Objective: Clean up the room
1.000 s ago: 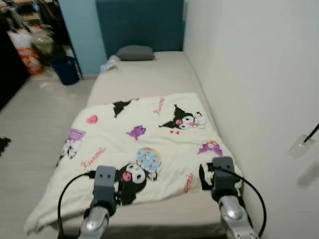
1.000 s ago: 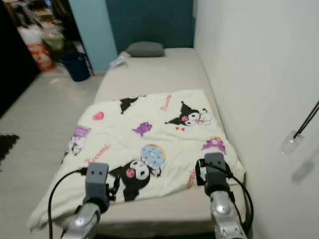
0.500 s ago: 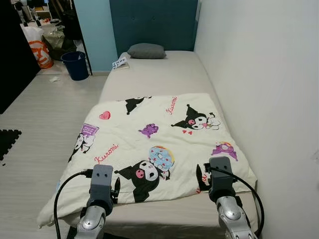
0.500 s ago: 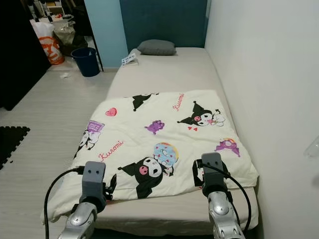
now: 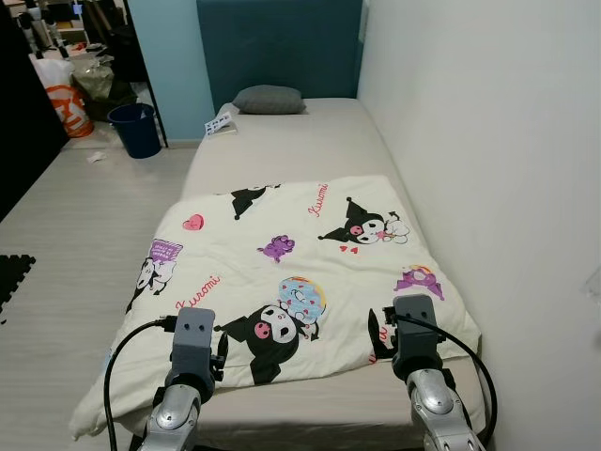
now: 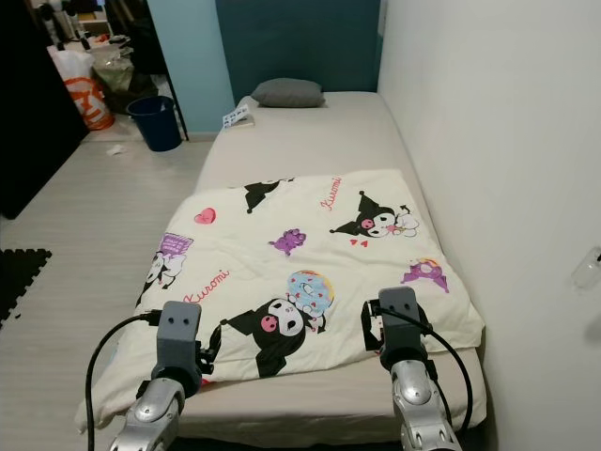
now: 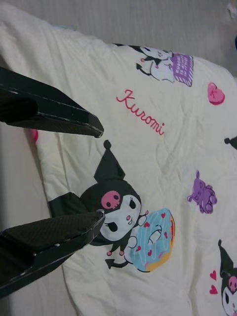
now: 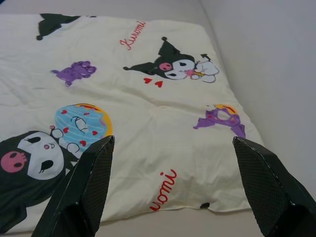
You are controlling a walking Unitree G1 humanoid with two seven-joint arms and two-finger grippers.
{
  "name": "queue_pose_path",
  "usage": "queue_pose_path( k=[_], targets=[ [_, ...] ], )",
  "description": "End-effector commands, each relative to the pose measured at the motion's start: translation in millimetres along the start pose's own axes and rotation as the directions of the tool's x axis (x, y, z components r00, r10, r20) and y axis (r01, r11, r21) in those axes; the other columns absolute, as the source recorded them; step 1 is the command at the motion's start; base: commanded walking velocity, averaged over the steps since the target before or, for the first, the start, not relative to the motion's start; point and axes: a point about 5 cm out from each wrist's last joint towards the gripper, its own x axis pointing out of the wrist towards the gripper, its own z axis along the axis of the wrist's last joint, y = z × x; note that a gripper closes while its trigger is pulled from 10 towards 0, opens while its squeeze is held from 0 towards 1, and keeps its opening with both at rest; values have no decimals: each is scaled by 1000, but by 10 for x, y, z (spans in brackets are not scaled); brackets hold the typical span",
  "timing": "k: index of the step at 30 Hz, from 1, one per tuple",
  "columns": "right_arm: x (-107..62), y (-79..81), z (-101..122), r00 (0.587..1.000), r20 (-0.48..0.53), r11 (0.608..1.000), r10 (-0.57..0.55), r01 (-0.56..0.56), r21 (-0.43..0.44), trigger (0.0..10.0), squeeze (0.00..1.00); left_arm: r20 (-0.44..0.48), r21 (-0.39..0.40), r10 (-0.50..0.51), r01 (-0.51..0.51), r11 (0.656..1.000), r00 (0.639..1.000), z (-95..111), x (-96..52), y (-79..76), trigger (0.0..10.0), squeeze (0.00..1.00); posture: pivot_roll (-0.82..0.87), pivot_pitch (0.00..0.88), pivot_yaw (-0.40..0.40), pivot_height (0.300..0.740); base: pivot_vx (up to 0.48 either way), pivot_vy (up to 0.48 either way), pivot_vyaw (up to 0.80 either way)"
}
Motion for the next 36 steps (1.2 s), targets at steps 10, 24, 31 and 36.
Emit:
queue_pose_path(
  k=[10, 24, 31, 36],
  targets=[
    [8, 56, 5, 1000, -1, 999, 21, -20, 30, 10000, 0, -18, 45, -1, 2, 999, 1000, -59, -23, 23, 10000, 0, -40, 109, 29, 740, 0, 0, 0],
    [83, 141, 48, 995, -13, 995, 96, -95, 39, 10000, 0, -10, 38, 22, -22, 999, 1000, -56, -26, 37, 10000, 0, -44, 120, 8, 740, 0, 0, 0],
    [126, 118, 80, 995, -13, 995, 96, -95, 41, 10000, 0, -5, 28, 34, -34, 999, 999, -54, -27, 22, 10000, 0, -49, 122, 6, 740, 0, 0, 0],
    [153, 82, 106, 996, -5, 995, 90, -90, 40, 10000, 0, -7, 30, 38, -38, 999, 999, -62, -32, 12, 10000, 0, -52, 126, 3, 740, 0, 0, 0]
  ],
)
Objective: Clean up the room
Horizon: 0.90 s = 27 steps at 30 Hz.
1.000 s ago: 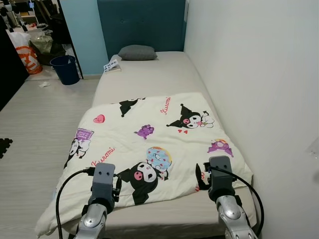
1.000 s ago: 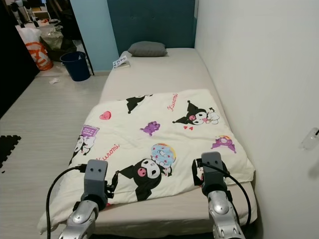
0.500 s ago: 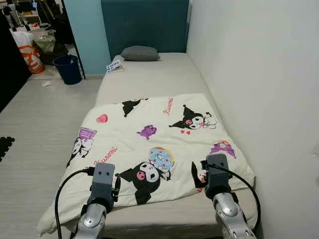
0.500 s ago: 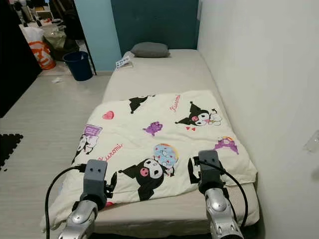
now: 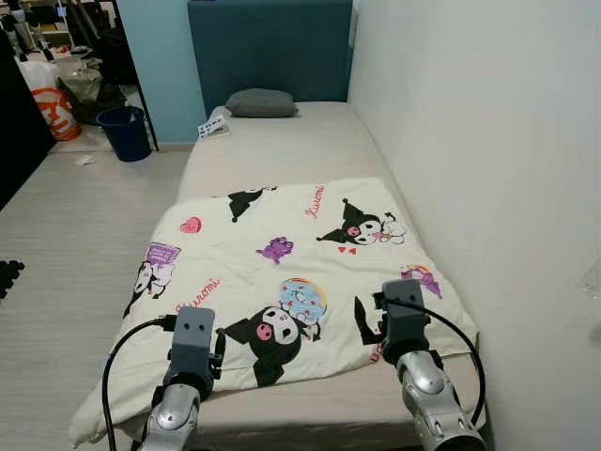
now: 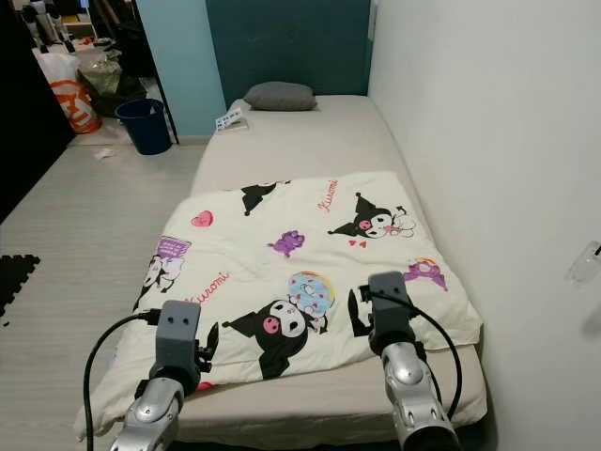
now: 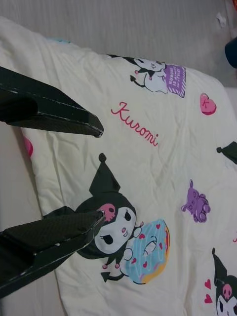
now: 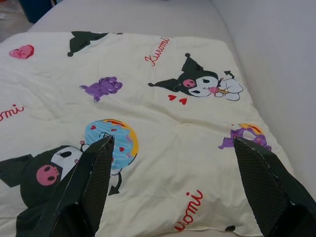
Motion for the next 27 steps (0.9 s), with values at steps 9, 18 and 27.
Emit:
queue_pose_path(
  k=[9, 18, 27],
  targets=[
    [-10, -33, -57, 1000, -27, 1000, -9, 9, 0, 10000, 0, -27, 7, 8, -8, 1000, 1000, -82, -28, 12, 10000, 0, -54, 126, 13, 740, 0, 0, 0],
    [12, -58, -55, 999, -34, 1000, -17, 17, 8, 10000, 0, -22, 10, 7, -7, 1000, 1000, -56, -13, 5, 10000, 0, -49, 123, 11, 730, 0, 0, 0],
    [6, -69, -54, 999, -30, 1000, -16, 16, 7, 10000, 0, -29, 13, 15, -14, 1000, 999, -87, -37, 26, 10000, 0, -51, 121, 7, 695, 0, 0, 0]
  ],
)
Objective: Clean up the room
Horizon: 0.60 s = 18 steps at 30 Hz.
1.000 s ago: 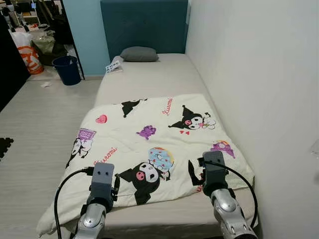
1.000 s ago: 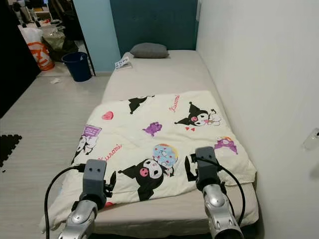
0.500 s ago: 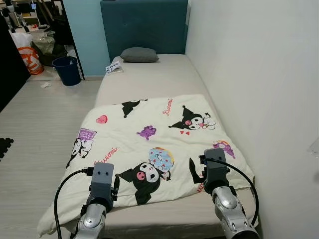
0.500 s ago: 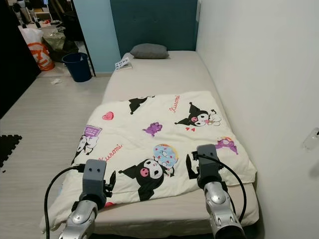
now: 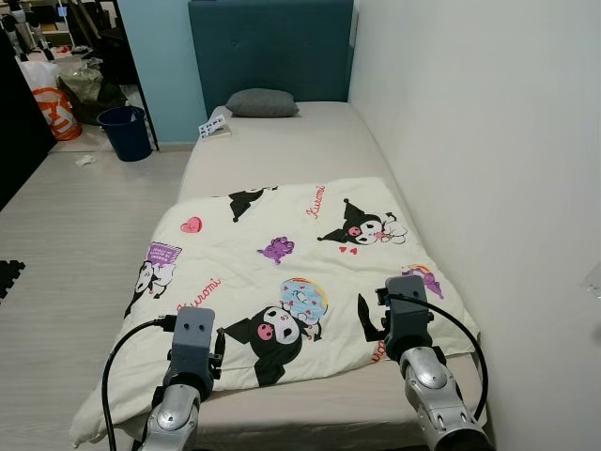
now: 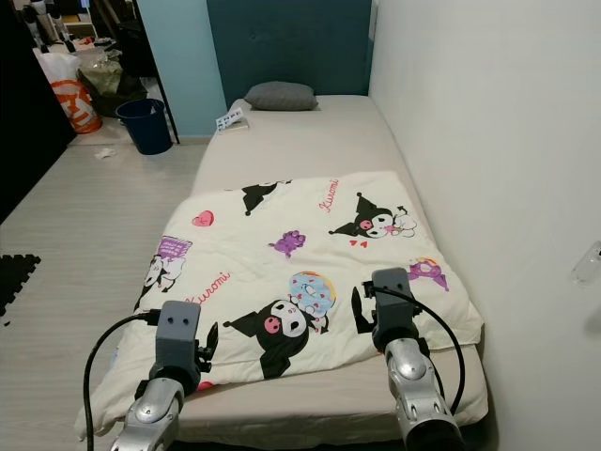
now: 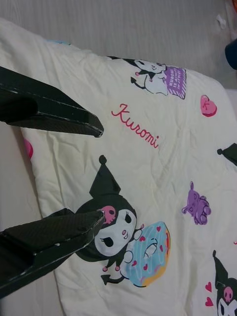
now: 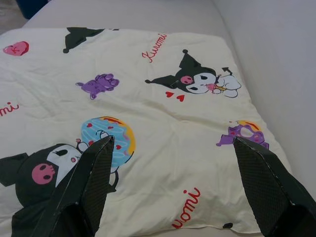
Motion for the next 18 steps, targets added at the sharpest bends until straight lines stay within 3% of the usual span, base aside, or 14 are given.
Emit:
queue_pose_path(
  k=[1, 18],
  targets=[
    [-28, -21, -59, 1000, -20, 1000, -9, 9, 11, 10000, 0, -29, 12, 8, -8, 1000, 1000, -84, -36, 23, 10000, 0, -51, 121, 7, 695, 0, 0, 0],
    [-37, 32, -69, 1000, -15, 999, 24, -24, 45, 10000, 0, 2, 22, 30, -30, 999, 1000, -12, 22, 88, 10000, 0, -44, 115, 8, 680, 0, 0, 0]
  ],
)
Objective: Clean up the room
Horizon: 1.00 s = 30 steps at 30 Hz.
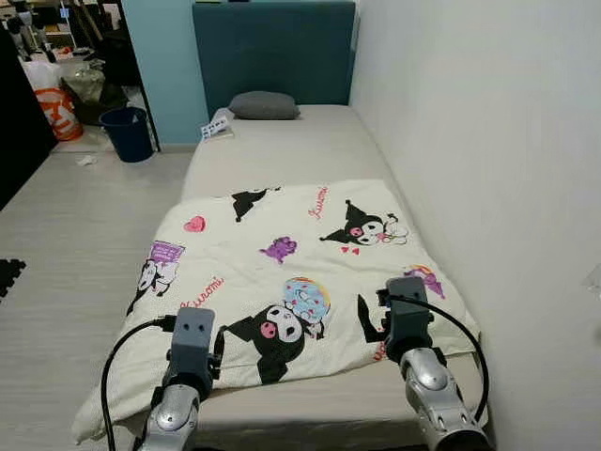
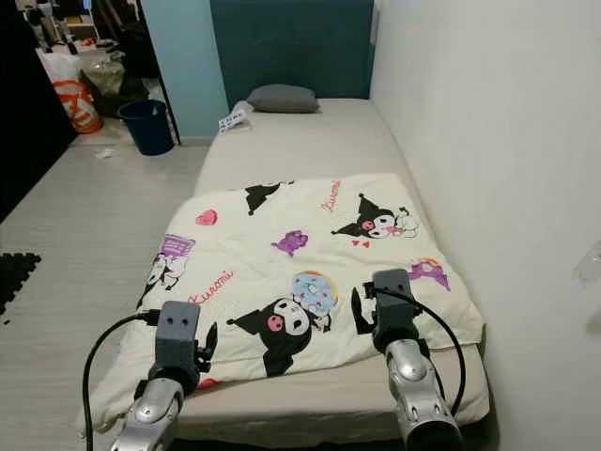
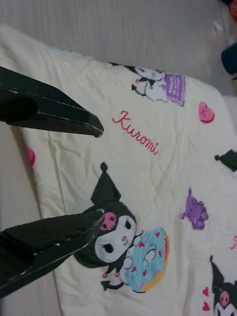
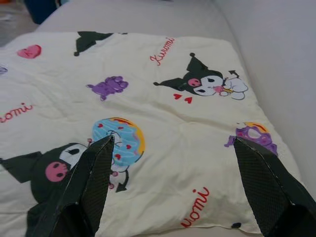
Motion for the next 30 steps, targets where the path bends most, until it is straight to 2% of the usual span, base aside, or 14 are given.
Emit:
queue_pose_path(
  k=[1, 9, 25, 30],
  targets=[
    [-20, 19, -62, 1000, -26, 1000, 7, -6, 30, 10000, 0, -8, 17, 19, -19, 1000, 1000, -24, 14, 67, 10000, 0, -44, 115, 8, 680, 0, 0, 0],
    [-11, 26, -68, 999, -37, 999, 18, -17, 36, 10000, 0, -4, 24, 31, -31, 999, 1000, -7, 39, 101, 10000, 0, -38, 115, 6, 655, 0, 0, 0],
    [13, 19, -46, 999, -36, 999, 19, -18, 30, 10000, 0, -10, 33, 41, -41, 999, 999, -24, 44, 130, 10000, 0, -39, 127, 5, 655, 0, 0, 0],
    [23, 34, -42, 999, -38, 999, 26, -25, 35, 10000, 0, -10, 37, 48, -48, 998, 999, -24, 48, 153, 10000, 0, -39, 130, 5, 635, 0, 0, 0]
  ],
)
